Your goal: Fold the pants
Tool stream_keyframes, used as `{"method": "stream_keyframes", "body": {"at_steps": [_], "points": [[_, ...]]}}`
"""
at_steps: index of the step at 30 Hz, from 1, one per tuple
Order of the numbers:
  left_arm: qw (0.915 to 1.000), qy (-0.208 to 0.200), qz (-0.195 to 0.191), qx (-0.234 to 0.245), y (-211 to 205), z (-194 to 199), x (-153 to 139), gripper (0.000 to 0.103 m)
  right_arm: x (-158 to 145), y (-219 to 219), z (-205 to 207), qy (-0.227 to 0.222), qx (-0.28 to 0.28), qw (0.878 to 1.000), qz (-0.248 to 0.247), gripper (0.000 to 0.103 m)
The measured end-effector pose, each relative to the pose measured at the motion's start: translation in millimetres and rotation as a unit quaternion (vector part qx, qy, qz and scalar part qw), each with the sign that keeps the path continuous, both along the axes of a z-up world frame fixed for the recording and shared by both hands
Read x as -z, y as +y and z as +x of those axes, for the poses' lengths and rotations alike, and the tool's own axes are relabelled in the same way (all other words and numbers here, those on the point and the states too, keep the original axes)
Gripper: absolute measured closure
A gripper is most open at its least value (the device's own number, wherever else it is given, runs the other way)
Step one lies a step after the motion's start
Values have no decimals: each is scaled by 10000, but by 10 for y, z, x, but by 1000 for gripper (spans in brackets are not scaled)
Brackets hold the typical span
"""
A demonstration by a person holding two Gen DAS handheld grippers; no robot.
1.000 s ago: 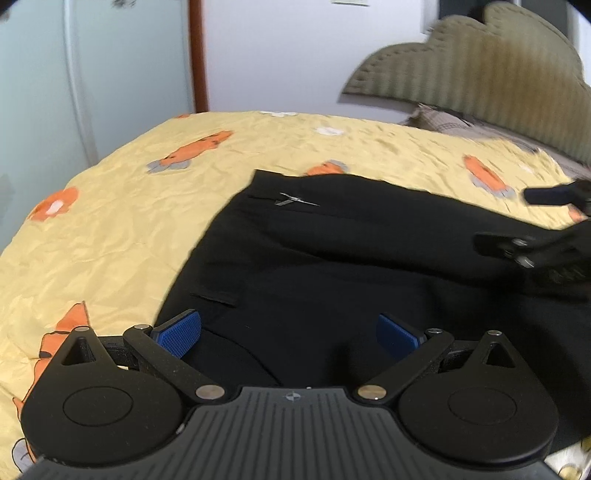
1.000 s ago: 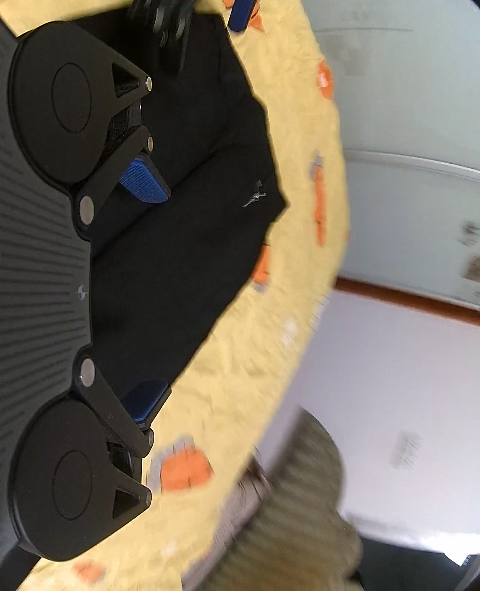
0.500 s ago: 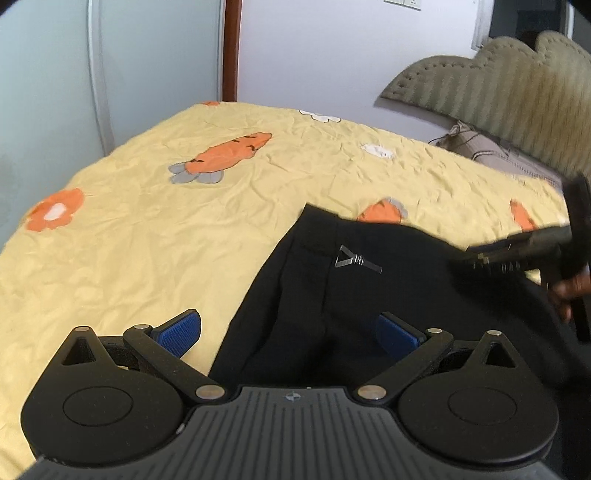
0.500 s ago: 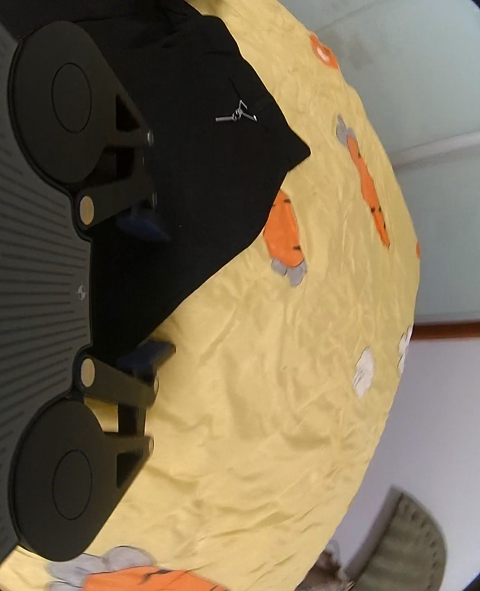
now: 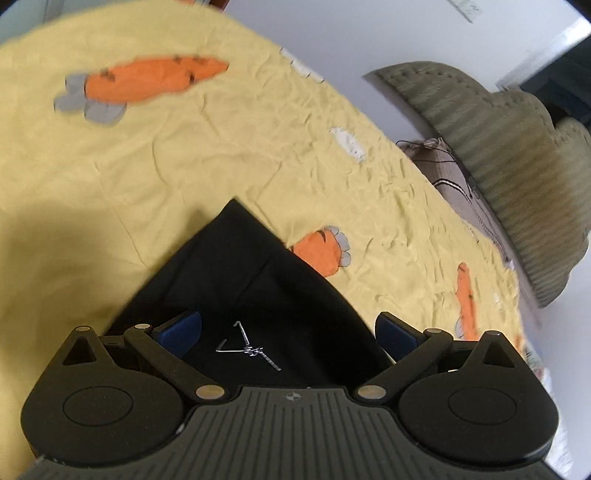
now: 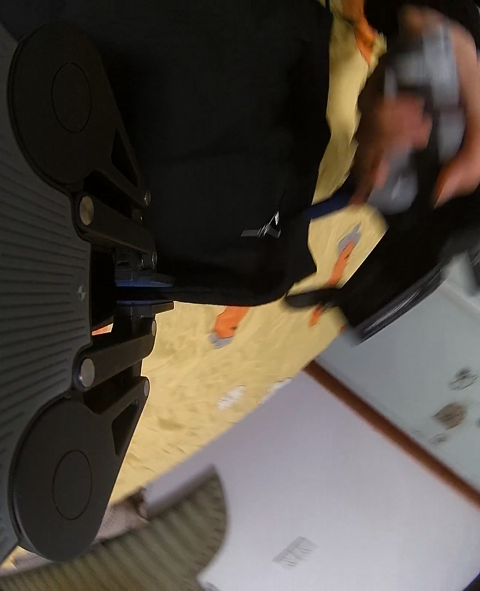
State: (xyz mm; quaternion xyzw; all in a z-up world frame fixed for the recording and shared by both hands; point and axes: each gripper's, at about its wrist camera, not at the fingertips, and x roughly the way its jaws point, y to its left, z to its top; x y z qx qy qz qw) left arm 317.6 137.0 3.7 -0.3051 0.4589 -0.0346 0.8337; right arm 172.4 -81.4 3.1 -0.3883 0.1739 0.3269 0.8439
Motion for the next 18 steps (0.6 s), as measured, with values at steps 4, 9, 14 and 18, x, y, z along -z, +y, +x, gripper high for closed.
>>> {"method": "stream_keyframes", "body": {"at_steps": [4, 9, 14, 18], "points": [[9951, 283, -904, -283, 121, 81, 158, 5, -12, 2, -263, -320, -188, 9992, -152, 97], [9936, 387, -985, -390, 192, -39, 175, 73, 21, 17, -385, -350, -163, 9991, -198, 97], [9949, 114, -978, -208, 258, -450, 73, 98, -38, 29, -471, -338, -64, 9994, -30, 97], [9978, -376, -528, 103, 240, -1059, -200, 98, -143, 41, -772, -279, -106, 9995, 122, 97]]}}
